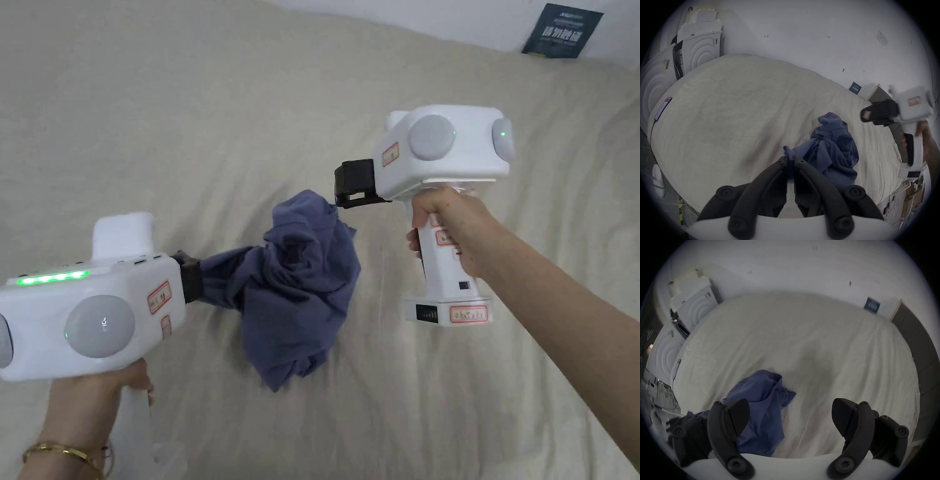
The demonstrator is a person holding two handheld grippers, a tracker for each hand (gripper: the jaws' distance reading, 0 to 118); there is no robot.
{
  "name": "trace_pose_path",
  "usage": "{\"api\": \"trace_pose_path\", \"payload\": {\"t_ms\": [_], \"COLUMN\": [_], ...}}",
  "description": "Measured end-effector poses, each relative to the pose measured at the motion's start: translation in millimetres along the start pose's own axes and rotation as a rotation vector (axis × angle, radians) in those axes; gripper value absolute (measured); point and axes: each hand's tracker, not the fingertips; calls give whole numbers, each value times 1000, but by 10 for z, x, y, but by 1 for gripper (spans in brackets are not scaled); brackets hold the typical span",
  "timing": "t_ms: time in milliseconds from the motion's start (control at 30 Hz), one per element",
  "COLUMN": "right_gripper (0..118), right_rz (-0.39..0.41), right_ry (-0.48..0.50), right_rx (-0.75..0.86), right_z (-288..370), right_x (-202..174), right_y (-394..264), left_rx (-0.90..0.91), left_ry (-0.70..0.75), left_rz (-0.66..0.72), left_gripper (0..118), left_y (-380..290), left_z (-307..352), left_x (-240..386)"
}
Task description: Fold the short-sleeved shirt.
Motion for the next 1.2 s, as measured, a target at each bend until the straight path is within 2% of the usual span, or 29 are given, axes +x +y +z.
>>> {"api": "trace_pose_path", "payload": {"t_ms": [133, 233, 333, 400, 433, 467, 533, 600, 767, 1000, 1200], "right_gripper": [109, 106, 95, 67, 49, 24, 14, 11, 10, 9, 9], "right_rz": [-80, -108, -117, -128, -133, -153, -203, -215, -147, -158, -184], "right_ry": [-36, 4, 26, 41, 48, 65, 96, 120, 153, 220, 180], "right_rx": [-68, -83, -95, -107, -112, -121, -118, -118, -7, 189, 379], "right_z": [-389, -546, -661, -704, -715, -727, -698, -635, -113, 1126, 2248], "right_x": [-34, -63, -121, -151, -153, -157, -146, -120, 39, 632, 1141], "right_y": [85, 108, 123, 117, 111, 103, 87, 96, 81, -157, -448], "left_rx": [-5, -22, -37, -50, -54, -54, -56, -56, -32, 125, 309], "left_ry": [0, -3, 0, 5, 6, 6, 9, 11, -8, -16, -44], "left_rz": [23, 38, 46, 43, 43, 43, 47, 56, 91, 62, 64], "left_gripper": [7, 7, 7, 7, 7, 7, 7, 7, 7, 7, 7], "left_y": [-37, -72, -107, -131, -135, -141, -146, -141, -74, 309, 873], "left_z": [-12, -50, -86, -108, -113, -115, -114, -110, -7, 392, 966], "left_x": [-60, -94, -117, -127, -132, -139, -144, -156, -180, -132, -64]}}
